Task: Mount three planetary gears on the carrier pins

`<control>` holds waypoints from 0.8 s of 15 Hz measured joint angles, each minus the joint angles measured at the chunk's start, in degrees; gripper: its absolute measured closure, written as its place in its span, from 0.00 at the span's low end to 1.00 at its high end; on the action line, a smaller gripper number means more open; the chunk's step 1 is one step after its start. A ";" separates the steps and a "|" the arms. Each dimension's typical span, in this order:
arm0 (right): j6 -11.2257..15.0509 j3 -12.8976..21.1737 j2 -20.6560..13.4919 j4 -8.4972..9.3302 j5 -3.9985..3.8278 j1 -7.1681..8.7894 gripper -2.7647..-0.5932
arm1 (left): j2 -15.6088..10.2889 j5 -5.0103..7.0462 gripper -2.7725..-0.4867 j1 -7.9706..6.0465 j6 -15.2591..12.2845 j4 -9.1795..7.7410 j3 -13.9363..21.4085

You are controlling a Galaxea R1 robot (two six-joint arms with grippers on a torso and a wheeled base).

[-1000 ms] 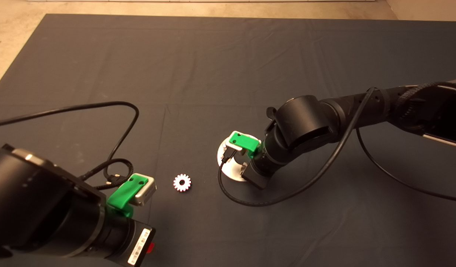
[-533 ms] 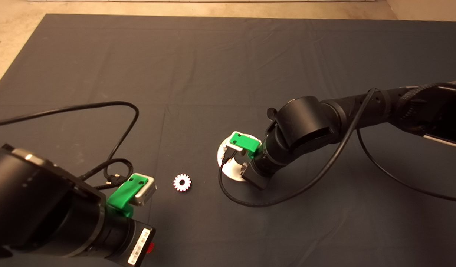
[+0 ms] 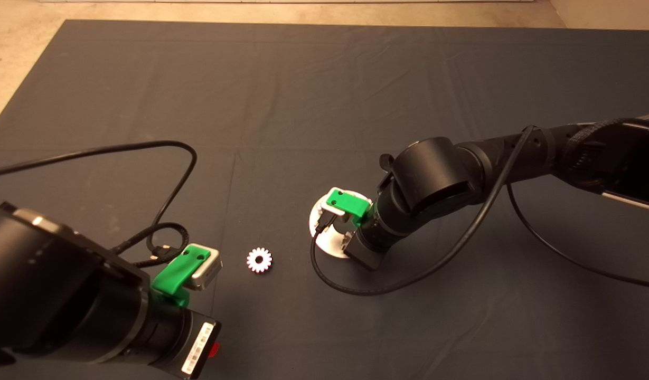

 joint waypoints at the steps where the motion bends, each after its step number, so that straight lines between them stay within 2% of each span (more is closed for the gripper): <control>1: 0.00 0.00 0.02 0.00 -0.04 0.00 0.85 | -0.17 0.00 0.76 0.01 0.00 -0.01 0.00; 12: -1.27 -0.01 0.02 0.02 -0.06 0.00 0.85 | -0.17 0.00 0.76 -0.05 0.01 0.00 0.00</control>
